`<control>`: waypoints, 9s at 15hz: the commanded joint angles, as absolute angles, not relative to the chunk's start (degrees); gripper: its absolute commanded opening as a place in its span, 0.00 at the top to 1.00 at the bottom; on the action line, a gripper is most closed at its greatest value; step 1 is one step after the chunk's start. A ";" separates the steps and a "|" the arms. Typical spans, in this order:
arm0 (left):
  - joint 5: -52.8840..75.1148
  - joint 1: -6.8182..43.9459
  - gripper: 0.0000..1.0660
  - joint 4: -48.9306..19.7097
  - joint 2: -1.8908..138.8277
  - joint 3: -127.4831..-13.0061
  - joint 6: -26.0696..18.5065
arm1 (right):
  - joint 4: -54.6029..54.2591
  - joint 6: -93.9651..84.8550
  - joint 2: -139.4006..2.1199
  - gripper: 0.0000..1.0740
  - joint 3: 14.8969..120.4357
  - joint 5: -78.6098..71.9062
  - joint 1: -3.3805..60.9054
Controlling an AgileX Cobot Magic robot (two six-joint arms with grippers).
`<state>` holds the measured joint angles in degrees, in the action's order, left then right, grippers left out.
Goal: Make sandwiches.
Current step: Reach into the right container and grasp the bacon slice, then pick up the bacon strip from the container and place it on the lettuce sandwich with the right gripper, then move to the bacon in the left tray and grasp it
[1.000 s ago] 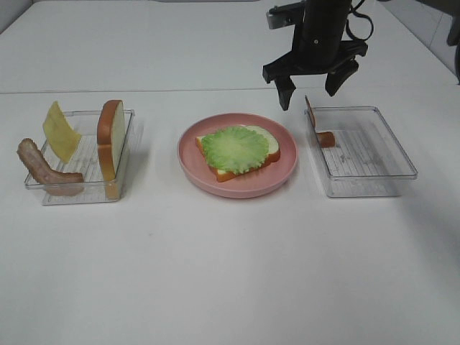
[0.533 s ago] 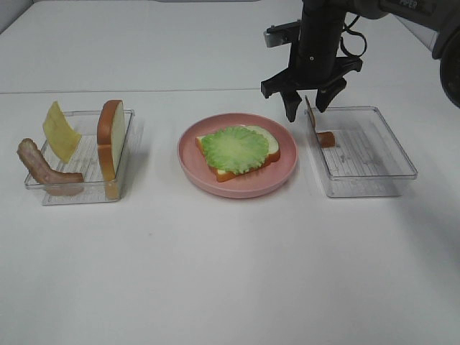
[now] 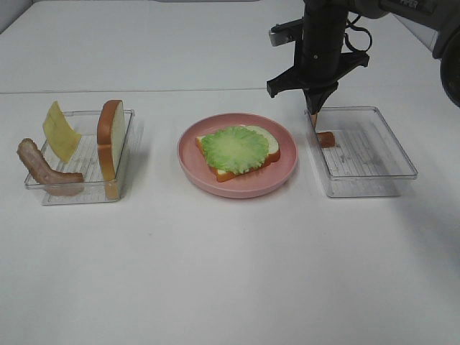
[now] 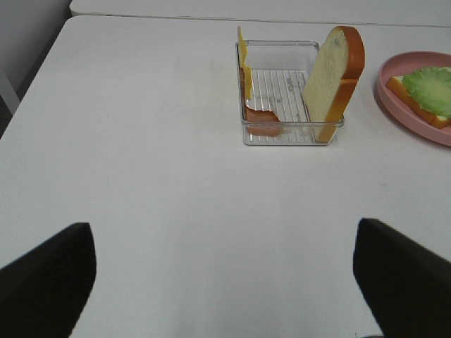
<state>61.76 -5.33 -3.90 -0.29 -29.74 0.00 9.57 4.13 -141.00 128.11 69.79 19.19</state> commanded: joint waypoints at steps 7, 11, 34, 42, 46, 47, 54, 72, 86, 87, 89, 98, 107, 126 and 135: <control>61.54 -5.44 0.15 -4.30 -1.20 -29.68 0.00 | 9.85 1.26 -136.88 1.00 129.89 73.34 18.96; 61.54 -5.44 0.15 -4.30 -1.20 -29.68 0.00 | 9.40 0.00 -132.47 1.00 135.16 76.26 19.02; 61.54 -5.44 0.15 -4.30 -1.20 -29.68 0.00 | 0.57 -0.40 -137.80 1.00 134.82 76.09 37.59; 61.54 -5.44 0.15 -4.30 -1.20 -29.68 0.00 | 8.54 0.80 -141.06 1.00 134.82 74.26 36.84; 61.54 -5.44 0.15 -4.30 -1.20 -29.68 0.00 | 10.14 1.49 -141.12 1.00 134.82 73.85 34.21; 61.54 -5.44 0.15 -4.30 -1.20 -29.68 0.00 | 9.80 1.55 -141.46 1.00 134.82 73.91 33.52; 61.54 -5.44 0.15 -4.30 -1.20 -29.68 0.00 | 9.11 1.66 -144.61 1.00 134.82 74.71 32.31; 61.54 -5.44 0.15 -4.30 -1.20 -29.68 0.00 | 10.43 -1.26 -128.74 0.10 132.07 76.26 30.60; 61.54 -5.44 0.15 -4.30 -1.20 -29.68 0.00 | 5.33 -1.26 -80.79 0.10 75.75 75.97 6.30; 61.54 -5.44 0.15 -4.30 -1.20 -29.68 0.00 | 5.27 -1.15 -78.44 0.10 73.51 75.80 6.36; 61.54 -5.44 0.15 -4.30 -1.20 -29.68 0.00 | 5.33 0.46 -66.92 0.10 63.94 74.43 6.36; 61.54 -5.44 0.15 -4.30 -1.20 -29.68 0.00 | 6.13 0.46 -31.80 0.10 44.98 73.51 6.36; 61.54 -5.44 0.15 -4.30 -1.20 -29.68 0.00 | 8.08 0.00 -7.05 0.10 28.42 72.54 6.42; 61.54 -5.44 0.15 -4.30 -1.15 -29.68 0.00 | 2.69 0.00 2.01 0.10 25.90 63.03 6.42; 61.54 -5.44 0.15 -4.30 -1.15 -29.68 0.00 | 2.69 0.00 2.01 0.10 25.90 63.03 6.42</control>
